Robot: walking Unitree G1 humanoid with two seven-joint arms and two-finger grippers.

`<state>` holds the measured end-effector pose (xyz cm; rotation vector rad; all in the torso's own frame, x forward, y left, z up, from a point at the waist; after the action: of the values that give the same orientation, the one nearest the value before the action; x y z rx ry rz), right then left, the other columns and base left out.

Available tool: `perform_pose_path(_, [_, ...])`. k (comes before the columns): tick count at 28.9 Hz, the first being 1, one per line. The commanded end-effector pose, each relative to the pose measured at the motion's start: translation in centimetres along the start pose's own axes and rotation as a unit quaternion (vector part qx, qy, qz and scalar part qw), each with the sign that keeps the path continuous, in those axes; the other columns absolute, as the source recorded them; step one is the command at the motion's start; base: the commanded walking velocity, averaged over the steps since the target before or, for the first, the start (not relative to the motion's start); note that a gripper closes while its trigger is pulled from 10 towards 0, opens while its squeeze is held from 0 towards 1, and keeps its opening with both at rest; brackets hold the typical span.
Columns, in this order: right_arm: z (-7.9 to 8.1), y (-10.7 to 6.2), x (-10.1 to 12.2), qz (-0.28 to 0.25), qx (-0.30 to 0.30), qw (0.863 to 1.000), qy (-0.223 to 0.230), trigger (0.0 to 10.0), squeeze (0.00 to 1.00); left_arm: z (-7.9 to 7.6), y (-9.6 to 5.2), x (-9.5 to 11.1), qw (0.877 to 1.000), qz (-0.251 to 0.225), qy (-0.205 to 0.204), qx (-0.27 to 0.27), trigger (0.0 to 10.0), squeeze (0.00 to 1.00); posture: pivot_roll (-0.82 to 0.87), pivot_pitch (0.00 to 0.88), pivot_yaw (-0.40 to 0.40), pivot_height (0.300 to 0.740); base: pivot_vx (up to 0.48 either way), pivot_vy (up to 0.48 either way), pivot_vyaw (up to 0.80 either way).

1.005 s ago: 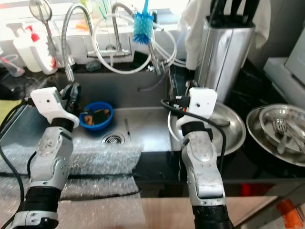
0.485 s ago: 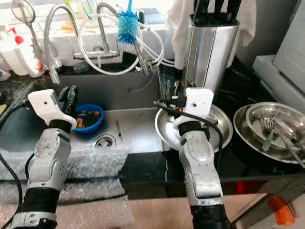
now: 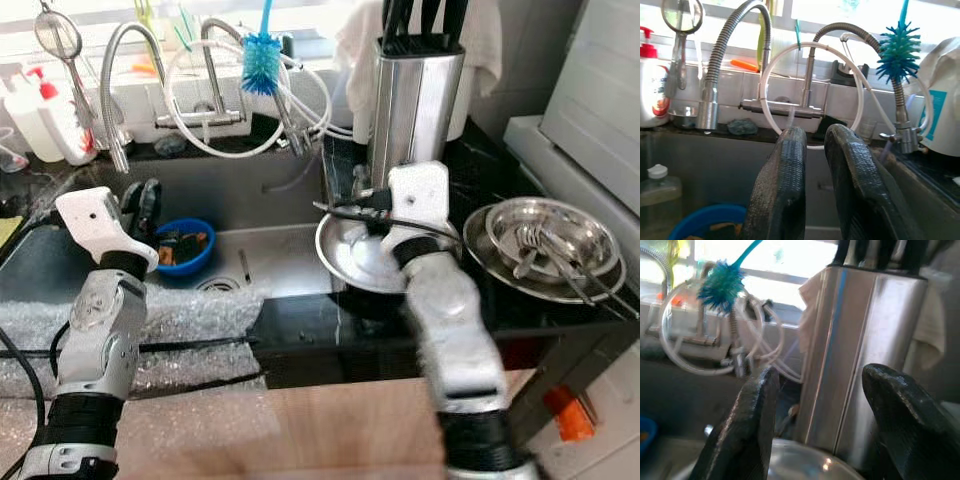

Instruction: Kitchen organization

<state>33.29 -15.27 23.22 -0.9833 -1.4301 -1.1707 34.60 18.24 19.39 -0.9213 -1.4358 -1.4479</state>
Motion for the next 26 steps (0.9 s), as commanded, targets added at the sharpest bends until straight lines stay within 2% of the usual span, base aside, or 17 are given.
perform_pose_path(1, [0.6,0.0,1.0,0.011,0.057,0.998,-0.021,10.0,0.58,0.0,0.2,0.1,1.000,0.001,0.002,-0.006,10.0,0.00,-0.07,0.036,0.079,0.740,0.000,0.000,0.00])
perform_pose_path(2, [0.5,0.0,1.3,0.016,0.074,0.997,-0.034,10.0,0.58,0.0,0.2,0.1,1.000,0.002,0.002,-0.006,10.0,0.00,-0.07,0.033,0.081,0.740,0.000,0.000,0.00])
perform_pose_path(3, [0.2,-0.1,1.5,0.030,0.089,0.995,-0.041,10.0,1.00,-0.2,0.2,0.0,1.000,0.004,0.002,-0.012,10.0,0.00,-0.08,0.033,0.081,0.740,0.000,0.000,0.00])
perform_pose_path(8, [0.1,-0.2,1.6,0.044,0.091,0.994,-0.041,10.0,0.98,-0.2,0.2,0.0,1.000,0.005,0.001,-0.014,10.0,0.00,-0.08,0.033,0.081,0.740,0.000,0.000,0.00])
perform_pose_path(9, [0.1,-0.2,1.2,0.059,0.107,0.991,-0.045,10.0,0.87,-0.3,0.3,0.0,1.000,0.005,0.000,-0.016,10.0,0.00,-0.07,0.030,0.083,0.740,0.000,0.000,0.00])
perform_pose_path(10, [0.3,-0.2,0.8,0.072,0.125,0.988,-0.051,10.0,0.00,-0.4,0.3,0.0,1.000,0.005,0.000,-0.017,10.0,0.00,-0.07,0.029,0.085,0.740,0.000,0.000,0.00])
perform_pose_path(11, [0.5,-0.3,0.4,0.087,0.144,0.984,-0.057,10.0,0.00,-0.4,0.3,0.1,1.000,0.004,-0.001,-0.018,10.0,0.00,-0.07,0.031,0.090,0.740,0.000,0.000,0.00])
perform_pose_path(17, [0.5,-0.3,-0.5,0.114,0.151,0.981,-0.049,10.0,0.00,-0.4,0.4,0.1,1.000,0.006,0.000,-0.021,10.0,0.00,-0.07,0.031,0.090,0.740,0.000,0.000,0.00])
perform_pose_path(21, [0.3,-0.1,-1.4,0.149,0.173,0.971,-0.066,10.0,0.00,-0.7,0.4,0.0,1.000,0.009,-0.003,-0.029,10.0,0.00,-0.08,0.030,0.091,0.740,0.000,0.000,0.00])
perform_pose_path(26, [-0.5,0.4,-1.4,0.177,0.199,0.960,-0.090,10.0,0.00,-0.8,0.4,-0.2,0.999,0.013,-0.007,-0.032,10.0,0.00,-0.08,0.029,0.094,0.740,0.000,0.000,0.00])
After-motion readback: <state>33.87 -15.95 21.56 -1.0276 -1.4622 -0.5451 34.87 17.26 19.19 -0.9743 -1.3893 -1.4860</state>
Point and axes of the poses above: a point about 5 cm out from each wrist's last joint towards the gripper, its own y axis pointing out of the wrist towards the gripper, its own x axis along the axis of the wrist's last joint, z = x × y, the point moved 2 cm from there along y, pointing out of the wrist towards the gripper, and after that the axes turned 15 degrees about y, right-handed, at the moved point
